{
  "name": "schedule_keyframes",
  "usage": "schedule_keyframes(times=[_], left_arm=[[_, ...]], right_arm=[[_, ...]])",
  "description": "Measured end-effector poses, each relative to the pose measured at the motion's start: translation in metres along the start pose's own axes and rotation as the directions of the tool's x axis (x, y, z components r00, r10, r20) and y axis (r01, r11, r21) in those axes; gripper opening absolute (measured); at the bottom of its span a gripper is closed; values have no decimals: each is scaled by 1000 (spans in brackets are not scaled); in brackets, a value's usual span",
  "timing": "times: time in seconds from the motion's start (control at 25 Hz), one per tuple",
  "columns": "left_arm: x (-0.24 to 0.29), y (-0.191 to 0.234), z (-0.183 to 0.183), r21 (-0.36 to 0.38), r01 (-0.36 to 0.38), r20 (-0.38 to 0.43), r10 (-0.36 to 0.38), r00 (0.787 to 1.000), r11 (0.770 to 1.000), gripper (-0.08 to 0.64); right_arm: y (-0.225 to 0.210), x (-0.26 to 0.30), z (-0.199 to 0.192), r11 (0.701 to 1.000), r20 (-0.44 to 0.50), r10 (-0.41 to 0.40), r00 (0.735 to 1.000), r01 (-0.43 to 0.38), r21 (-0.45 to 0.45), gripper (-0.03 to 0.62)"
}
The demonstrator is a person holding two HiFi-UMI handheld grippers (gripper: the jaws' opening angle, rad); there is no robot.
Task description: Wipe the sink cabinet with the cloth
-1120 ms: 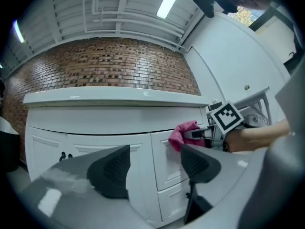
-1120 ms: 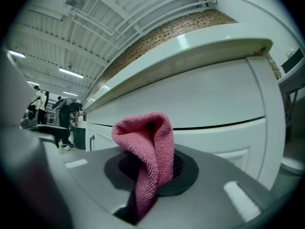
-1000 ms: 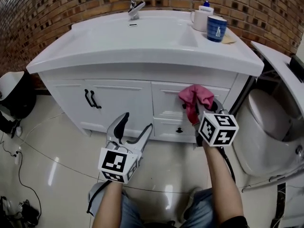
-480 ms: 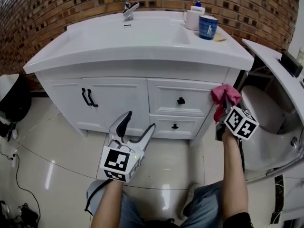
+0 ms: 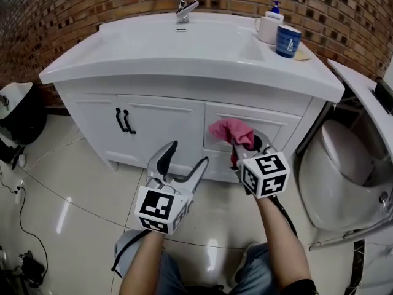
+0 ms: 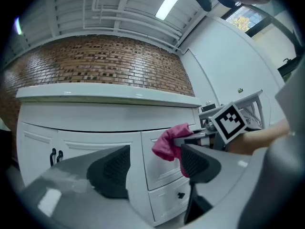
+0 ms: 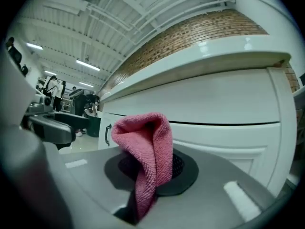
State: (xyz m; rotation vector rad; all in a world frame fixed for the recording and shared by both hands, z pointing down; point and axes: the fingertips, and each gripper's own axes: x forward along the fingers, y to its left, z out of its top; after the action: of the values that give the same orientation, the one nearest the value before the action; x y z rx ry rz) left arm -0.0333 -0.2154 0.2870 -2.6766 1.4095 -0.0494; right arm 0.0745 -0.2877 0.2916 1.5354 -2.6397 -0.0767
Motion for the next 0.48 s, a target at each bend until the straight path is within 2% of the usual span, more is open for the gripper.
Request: schedule_keyframes(times=[0.32, 0.48], left_arm=[[-8, 19, 5, -2, -53, 14, 53, 998, 999, 338], [-6, 21, 2, -5, -53, 14, 53, 998, 999, 338]], right_arm=[[21, 45, 1, 998, -21, -19, 1000, 18, -57, 49], [15, 52, 0, 998, -36, -55, 998, 53, -42, 49]])
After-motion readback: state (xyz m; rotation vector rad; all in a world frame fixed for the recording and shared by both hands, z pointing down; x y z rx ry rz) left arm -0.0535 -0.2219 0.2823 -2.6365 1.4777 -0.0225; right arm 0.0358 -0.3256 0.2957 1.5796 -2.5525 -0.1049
